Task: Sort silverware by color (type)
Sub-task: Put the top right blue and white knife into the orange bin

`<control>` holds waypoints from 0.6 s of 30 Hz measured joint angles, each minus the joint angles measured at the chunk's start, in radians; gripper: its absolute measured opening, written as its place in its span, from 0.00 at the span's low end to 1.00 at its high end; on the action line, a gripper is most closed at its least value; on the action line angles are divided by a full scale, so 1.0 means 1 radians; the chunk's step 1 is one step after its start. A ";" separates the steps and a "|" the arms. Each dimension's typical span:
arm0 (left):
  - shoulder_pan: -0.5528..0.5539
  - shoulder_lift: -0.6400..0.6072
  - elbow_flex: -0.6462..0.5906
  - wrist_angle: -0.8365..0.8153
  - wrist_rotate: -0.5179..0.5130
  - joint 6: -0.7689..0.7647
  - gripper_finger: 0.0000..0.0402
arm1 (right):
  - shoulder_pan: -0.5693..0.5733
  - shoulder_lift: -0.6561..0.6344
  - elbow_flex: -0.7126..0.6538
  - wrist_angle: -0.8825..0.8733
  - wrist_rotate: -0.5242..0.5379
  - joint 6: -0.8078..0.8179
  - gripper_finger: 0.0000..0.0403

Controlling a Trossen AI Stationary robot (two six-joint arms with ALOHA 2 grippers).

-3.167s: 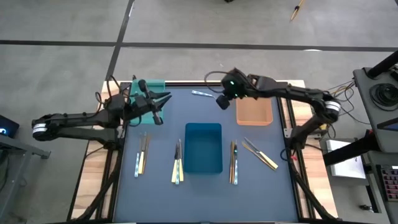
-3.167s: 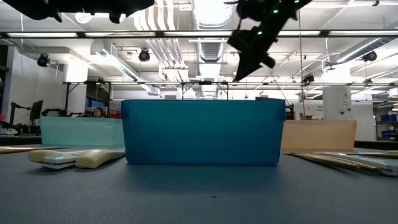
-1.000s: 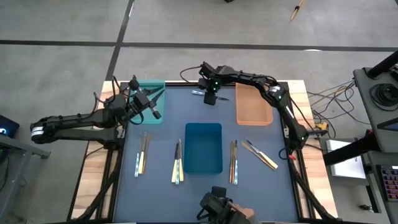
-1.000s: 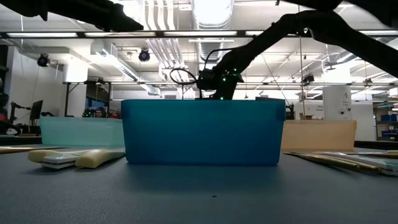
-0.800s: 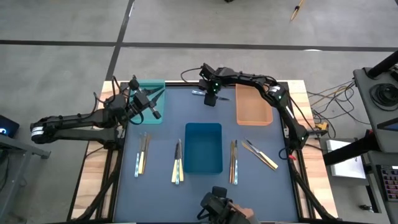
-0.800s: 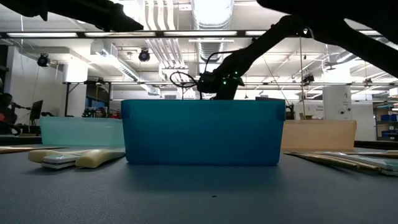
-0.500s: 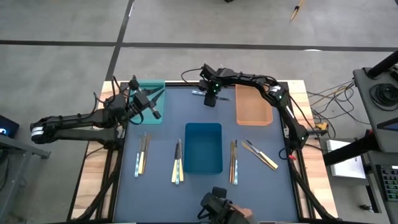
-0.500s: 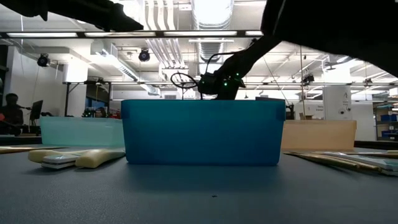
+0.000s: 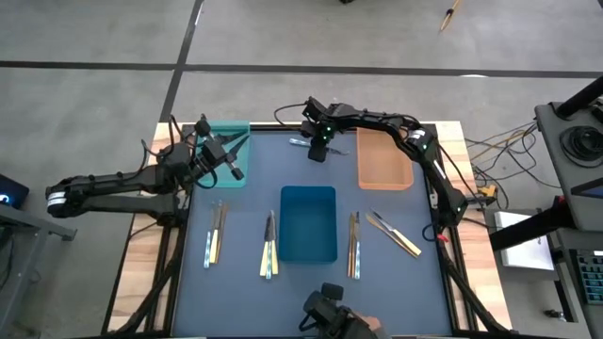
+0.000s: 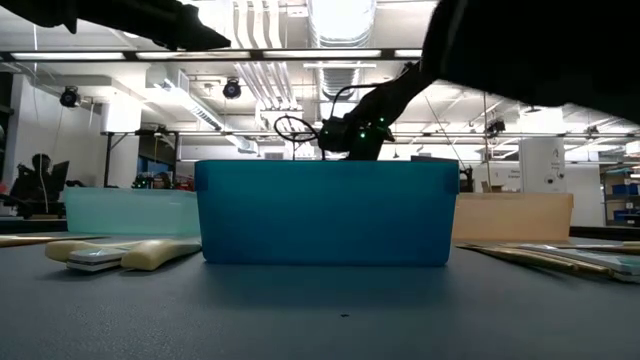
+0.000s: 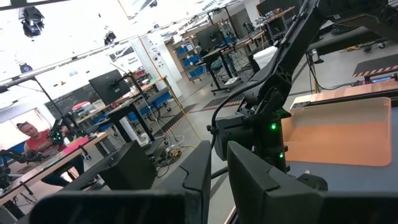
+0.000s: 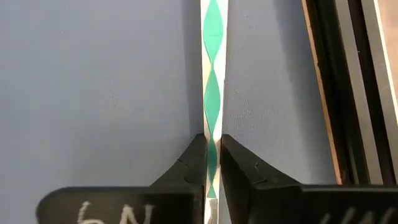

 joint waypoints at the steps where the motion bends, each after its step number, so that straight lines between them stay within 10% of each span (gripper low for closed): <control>1: 0.000 0.000 0.000 0.001 0.000 0.000 0.09 | 0.000 -0.010 0.000 0.000 0.001 0.005 0.04; 18: 0.000 0.000 0.000 0.003 0.001 -0.001 0.09 | 0.003 -0.376 -0.006 -0.220 0.010 0.091 0.03</control>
